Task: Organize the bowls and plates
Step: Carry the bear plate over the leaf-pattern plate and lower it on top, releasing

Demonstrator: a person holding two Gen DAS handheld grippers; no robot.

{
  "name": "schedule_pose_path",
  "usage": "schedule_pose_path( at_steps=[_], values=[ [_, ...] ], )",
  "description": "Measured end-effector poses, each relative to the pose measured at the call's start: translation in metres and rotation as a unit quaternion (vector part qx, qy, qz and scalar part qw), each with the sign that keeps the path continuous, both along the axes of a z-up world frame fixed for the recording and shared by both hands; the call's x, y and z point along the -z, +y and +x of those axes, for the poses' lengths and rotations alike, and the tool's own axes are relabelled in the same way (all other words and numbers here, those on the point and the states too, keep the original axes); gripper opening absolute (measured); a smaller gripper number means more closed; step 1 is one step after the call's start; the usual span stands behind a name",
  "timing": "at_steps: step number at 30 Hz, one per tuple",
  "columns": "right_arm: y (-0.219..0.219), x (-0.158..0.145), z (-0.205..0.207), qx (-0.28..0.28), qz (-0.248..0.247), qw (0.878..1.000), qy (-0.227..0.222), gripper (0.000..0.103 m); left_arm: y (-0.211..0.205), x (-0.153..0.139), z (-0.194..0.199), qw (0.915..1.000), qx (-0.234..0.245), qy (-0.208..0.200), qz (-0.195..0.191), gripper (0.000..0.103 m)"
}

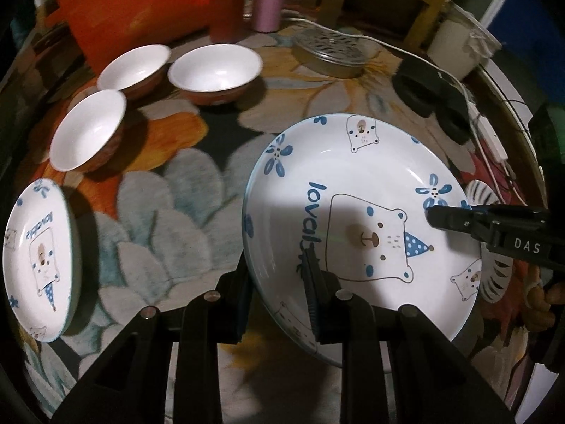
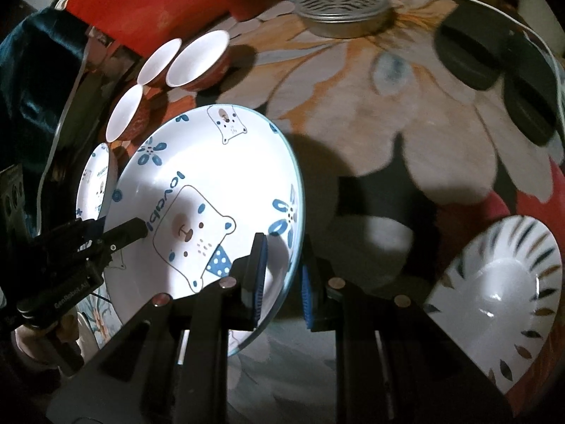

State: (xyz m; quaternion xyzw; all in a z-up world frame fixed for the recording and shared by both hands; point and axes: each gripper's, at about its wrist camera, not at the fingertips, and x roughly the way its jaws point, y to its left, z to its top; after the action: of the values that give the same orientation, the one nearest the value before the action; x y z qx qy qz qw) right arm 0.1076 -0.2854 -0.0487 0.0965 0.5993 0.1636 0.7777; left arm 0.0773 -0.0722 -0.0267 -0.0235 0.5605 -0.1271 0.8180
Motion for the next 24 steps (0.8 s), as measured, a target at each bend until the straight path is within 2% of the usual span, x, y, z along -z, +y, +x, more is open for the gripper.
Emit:
schedule_pose_path(
  at_steps=[24],
  values=[
    [-0.102, -0.014, -0.036, 0.092, -0.005, 0.996, 0.003, 0.018, -0.109, -0.015, -0.003, 0.9962, 0.085, -0.012, -0.014, 0.027]
  ],
)
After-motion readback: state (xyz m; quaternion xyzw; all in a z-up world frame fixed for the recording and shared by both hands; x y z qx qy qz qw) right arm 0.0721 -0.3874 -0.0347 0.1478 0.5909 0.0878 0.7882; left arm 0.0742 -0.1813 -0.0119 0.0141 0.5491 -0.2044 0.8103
